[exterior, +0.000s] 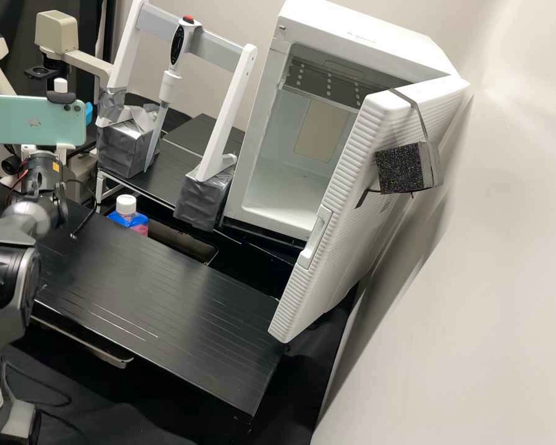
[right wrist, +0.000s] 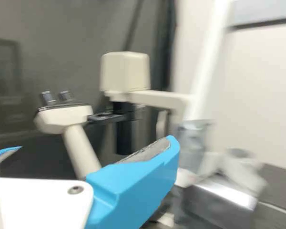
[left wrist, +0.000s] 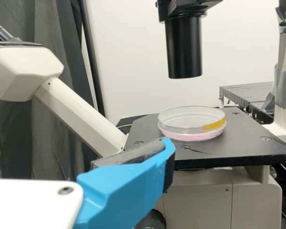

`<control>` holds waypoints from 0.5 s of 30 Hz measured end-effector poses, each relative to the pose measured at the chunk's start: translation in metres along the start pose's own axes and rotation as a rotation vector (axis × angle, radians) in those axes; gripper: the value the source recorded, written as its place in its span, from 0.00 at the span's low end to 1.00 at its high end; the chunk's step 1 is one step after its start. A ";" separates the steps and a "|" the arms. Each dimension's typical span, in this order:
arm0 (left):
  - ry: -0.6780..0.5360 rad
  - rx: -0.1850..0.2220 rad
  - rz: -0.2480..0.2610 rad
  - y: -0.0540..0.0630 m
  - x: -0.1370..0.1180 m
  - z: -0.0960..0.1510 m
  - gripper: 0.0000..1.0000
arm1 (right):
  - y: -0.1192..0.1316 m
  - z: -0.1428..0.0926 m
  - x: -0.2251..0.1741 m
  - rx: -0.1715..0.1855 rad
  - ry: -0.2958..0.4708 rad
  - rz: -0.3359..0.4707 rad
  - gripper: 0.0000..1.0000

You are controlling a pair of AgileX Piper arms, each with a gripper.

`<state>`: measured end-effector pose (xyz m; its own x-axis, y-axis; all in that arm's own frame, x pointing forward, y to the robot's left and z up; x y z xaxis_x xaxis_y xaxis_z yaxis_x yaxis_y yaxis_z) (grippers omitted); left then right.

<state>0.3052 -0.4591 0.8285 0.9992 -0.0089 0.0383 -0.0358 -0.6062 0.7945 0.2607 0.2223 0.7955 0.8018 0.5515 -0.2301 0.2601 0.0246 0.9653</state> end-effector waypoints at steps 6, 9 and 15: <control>0.000 0.000 0.000 0.000 0.000 0.000 1.00 | 0.004 0.016 -0.049 0.029 -0.007 0.280 1.00; 0.000 0.000 0.000 0.000 0.000 0.000 1.00 | 0.003 0.027 -0.064 0.038 -0.029 0.349 1.00; 0.000 0.000 0.000 0.000 0.000 0.000 1.00 | 0.001 0.043 -0.077 0.069 -0.080 0.374 1.00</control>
